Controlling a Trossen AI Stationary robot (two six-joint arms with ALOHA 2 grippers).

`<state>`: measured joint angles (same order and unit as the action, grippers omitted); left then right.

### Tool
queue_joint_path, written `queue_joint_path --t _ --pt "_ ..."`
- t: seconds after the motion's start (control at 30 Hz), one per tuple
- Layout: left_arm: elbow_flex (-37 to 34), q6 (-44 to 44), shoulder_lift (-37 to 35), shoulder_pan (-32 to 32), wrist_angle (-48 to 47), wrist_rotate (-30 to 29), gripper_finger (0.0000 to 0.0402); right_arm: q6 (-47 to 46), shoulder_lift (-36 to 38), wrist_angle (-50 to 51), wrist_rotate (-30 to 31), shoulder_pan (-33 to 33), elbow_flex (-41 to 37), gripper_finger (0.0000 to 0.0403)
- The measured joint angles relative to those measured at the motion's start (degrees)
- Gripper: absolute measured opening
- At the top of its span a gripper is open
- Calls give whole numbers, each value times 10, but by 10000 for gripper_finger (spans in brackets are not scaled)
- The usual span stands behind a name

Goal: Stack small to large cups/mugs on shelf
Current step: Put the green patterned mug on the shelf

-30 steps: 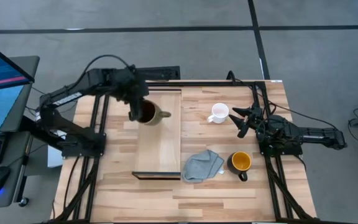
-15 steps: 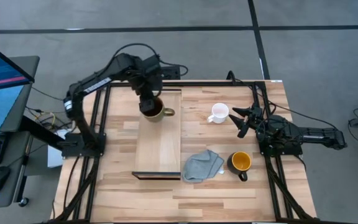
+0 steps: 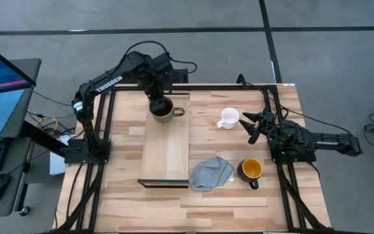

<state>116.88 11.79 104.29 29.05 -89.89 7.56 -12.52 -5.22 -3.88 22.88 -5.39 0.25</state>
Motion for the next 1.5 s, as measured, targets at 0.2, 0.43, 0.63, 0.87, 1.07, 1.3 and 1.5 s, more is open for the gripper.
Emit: queue_joint_path --t 0.2,0.43,0.63,0.87,1.07,1.3,1.5 --pt "0 0 0 0 -1 0 40 0 0 0 -1 0 0 244" --pt "0 -5 0 1 -1 -14 44 0 0 0 0 0 0 244" --pt "0 -5 0 1 -1 -14 45 0 0 0 -1 0 0 244" --pt "0 -6 -1 1 -1 -14 46 0 0 0 -1 0 0 244" --pt "0 -7 -1 0 -1 -14 46 0 0 0 0 0 0 244" --pt "0 -7 -2 0 0 -4 63 0 0 0 -1 0 0 244" --pt "0 -6 -2 0 -1 -5 104 0 0 0 -1 0 0 244"
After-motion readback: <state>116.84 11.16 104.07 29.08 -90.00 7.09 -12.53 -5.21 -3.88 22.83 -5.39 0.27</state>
